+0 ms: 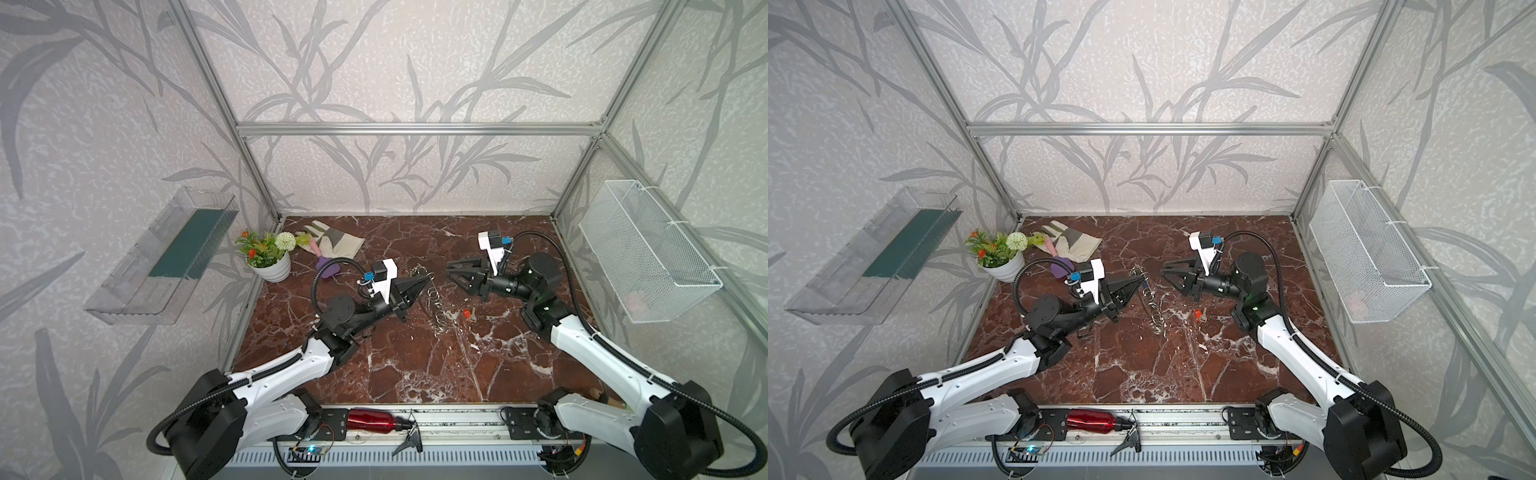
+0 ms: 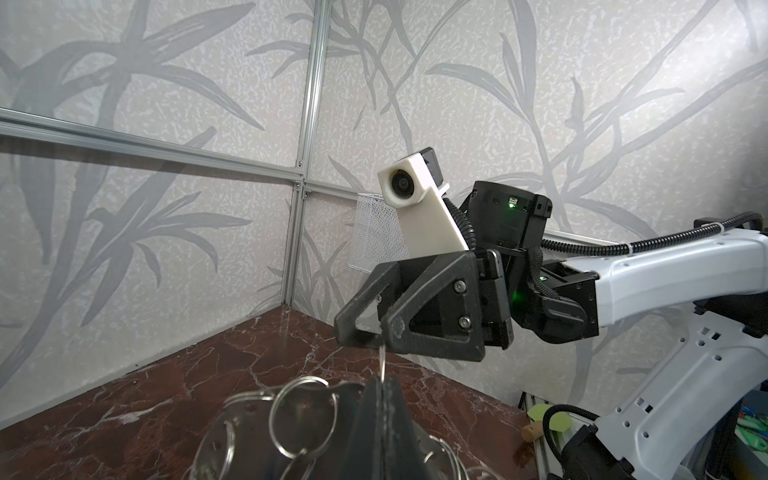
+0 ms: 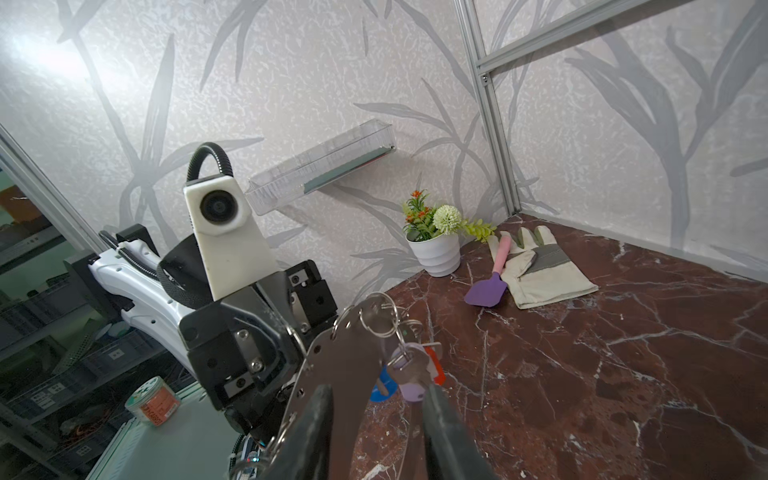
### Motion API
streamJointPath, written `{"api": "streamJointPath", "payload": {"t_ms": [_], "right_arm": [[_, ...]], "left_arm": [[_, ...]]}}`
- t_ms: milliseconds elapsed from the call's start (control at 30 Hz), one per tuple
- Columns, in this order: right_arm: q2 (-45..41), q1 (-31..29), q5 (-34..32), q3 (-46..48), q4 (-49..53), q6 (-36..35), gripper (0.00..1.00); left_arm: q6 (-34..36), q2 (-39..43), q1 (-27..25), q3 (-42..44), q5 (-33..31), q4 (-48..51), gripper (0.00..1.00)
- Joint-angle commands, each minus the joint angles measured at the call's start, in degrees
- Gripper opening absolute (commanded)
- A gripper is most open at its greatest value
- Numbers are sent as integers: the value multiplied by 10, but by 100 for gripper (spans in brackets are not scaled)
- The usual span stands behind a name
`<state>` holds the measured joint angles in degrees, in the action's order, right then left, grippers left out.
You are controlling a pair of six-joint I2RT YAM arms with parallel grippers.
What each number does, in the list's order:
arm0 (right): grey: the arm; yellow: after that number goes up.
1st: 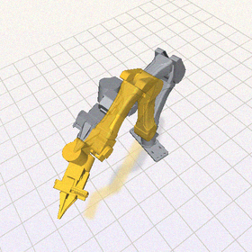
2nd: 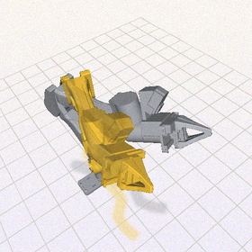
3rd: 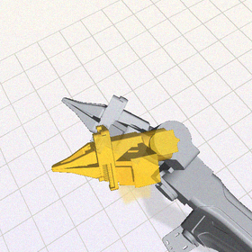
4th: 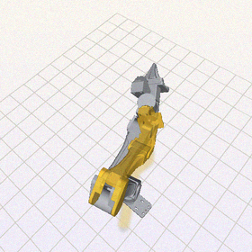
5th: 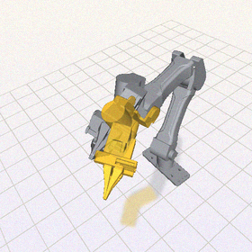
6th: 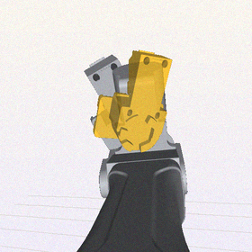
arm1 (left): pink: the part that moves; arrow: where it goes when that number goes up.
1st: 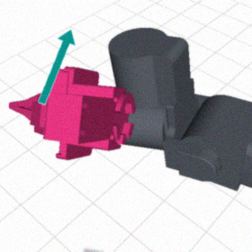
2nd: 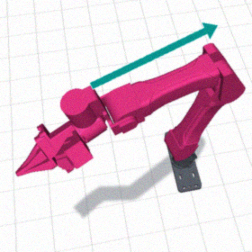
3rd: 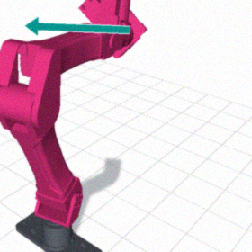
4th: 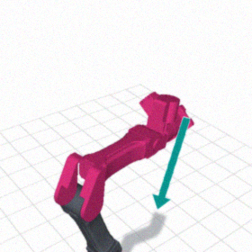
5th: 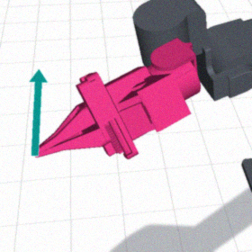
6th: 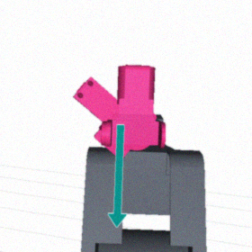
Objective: Put the keys on the keyring
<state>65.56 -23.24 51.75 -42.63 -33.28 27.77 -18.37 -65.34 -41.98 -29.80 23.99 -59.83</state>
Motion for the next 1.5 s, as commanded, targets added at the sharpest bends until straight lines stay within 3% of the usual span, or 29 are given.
{"api": "streamJointPath", "payload": {"t_ms": [0,300,1067,1467], "right_arm": [[9,2,27,-11,-64,42,40],[42,-4,64,-12,-170,117,39],[70,-28,72,-25,-172,111,22],[76,-33,80,-16,-181,114,7]], "left_arm": [[-21,-11,-5,1,-12,-107,0],[-49,-59,-9,4,-15,-180,0],[-66,-98,-11,-3,-7,-211,0],[-64,-108,-10,-4,-20,-211,0]]}}
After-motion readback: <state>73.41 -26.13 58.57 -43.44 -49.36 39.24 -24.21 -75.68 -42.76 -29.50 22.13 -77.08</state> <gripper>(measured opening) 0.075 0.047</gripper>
